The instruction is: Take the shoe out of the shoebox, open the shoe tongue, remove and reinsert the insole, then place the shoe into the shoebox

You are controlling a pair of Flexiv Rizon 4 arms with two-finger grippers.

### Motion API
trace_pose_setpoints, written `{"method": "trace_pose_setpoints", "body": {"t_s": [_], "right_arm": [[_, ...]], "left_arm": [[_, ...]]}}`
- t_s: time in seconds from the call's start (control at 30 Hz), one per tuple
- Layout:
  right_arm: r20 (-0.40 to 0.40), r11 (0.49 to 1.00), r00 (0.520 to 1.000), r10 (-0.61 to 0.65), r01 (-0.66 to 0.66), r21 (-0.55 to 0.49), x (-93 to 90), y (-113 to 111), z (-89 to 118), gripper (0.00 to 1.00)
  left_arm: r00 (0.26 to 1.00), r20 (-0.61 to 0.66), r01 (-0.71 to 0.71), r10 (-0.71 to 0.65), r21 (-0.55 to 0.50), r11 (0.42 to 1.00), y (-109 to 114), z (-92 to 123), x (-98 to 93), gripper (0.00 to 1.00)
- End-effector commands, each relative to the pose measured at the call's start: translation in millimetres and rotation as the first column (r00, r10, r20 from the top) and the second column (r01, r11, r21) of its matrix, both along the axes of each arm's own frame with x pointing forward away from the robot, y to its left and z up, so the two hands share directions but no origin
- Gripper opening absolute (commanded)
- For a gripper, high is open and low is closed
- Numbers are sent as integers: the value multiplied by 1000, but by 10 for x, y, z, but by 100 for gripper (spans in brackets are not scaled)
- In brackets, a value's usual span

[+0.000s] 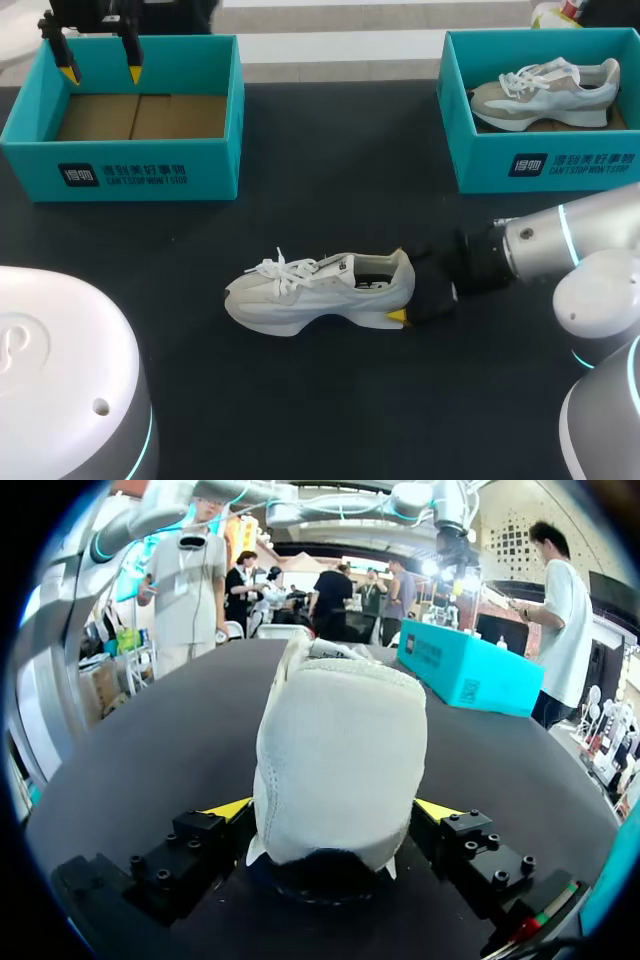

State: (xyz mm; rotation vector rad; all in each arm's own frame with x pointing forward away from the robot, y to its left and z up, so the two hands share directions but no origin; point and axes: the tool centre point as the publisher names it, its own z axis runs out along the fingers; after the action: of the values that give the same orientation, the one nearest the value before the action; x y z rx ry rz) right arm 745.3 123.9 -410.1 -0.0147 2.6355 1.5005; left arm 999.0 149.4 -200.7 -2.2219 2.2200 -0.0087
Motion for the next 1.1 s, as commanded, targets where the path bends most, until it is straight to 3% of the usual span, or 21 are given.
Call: {"method": "trace_pose_setpoints", "body": {"t_s": [0.03, 0.23, 0.27, 0.3, 0.33, 1.1], "right_arm": [[6, 1000, 1000, -1, 1, 13, 36, 99, -96, 100], [1, 1000, 1000, 11, -11, 20, 51, 149, -135, 97], [1, 1000, 1000, 11, -11, 21, 51, 150, -138, 73], [-1, 1000, 1000, 14, -14, 24, 50, 151, -152, 4], [-5, 999, 1000, 22, -22, 29, 49, 154, -161, 0], [-9, 1000, 1000, 17, -17, 13, 44, 160, -155, 0]], "left_arm": [[1000, -2, 0, 0, 1, 1000, 2, 1, 2, 100], [1000, -2, 0, 0, 1, 1000, 2, 1, 2, 100], [1000, -2, 0, 0, 1, 1000, 2, 1, 2, 100], [1000, -2, 0, 0, 1, 1000, 2, 1, 2, 100], [1000, -2, 0, 0, 1, 1000, 2, 1, 2, 100], [1000, -2, 0, 0, 1, 1000, 2, 1, 2, 100]]}}
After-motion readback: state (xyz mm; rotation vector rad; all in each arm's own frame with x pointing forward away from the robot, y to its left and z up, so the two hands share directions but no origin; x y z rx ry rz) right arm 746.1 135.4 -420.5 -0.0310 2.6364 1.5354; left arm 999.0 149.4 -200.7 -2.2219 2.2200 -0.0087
